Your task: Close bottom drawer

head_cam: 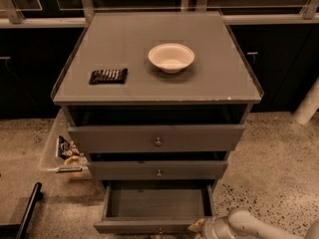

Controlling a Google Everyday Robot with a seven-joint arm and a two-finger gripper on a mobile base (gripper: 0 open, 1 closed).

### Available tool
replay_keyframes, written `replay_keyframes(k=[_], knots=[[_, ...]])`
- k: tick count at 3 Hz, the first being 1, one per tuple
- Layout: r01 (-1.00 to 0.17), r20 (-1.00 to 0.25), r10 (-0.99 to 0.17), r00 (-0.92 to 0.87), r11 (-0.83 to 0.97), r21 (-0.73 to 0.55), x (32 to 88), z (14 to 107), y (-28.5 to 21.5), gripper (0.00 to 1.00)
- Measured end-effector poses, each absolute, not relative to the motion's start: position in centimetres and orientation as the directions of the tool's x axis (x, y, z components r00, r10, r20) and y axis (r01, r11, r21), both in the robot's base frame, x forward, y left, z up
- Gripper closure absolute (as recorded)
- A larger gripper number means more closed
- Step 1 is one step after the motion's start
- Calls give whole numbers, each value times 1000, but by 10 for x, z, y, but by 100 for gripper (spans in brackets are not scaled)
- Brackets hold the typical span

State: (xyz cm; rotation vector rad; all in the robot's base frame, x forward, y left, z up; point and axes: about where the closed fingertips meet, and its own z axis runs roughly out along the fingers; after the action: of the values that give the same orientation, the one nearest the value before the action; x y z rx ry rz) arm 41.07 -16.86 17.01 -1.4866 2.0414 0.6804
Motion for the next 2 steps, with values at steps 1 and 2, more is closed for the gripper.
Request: replay_keyframes(k=[1, 2], knots=[[-963, -669, -706, -233, 261, 60, 419, 172, -163, 0], [-970, -661, -726, -189, 242, 11, 435, 176, -156, 19]])
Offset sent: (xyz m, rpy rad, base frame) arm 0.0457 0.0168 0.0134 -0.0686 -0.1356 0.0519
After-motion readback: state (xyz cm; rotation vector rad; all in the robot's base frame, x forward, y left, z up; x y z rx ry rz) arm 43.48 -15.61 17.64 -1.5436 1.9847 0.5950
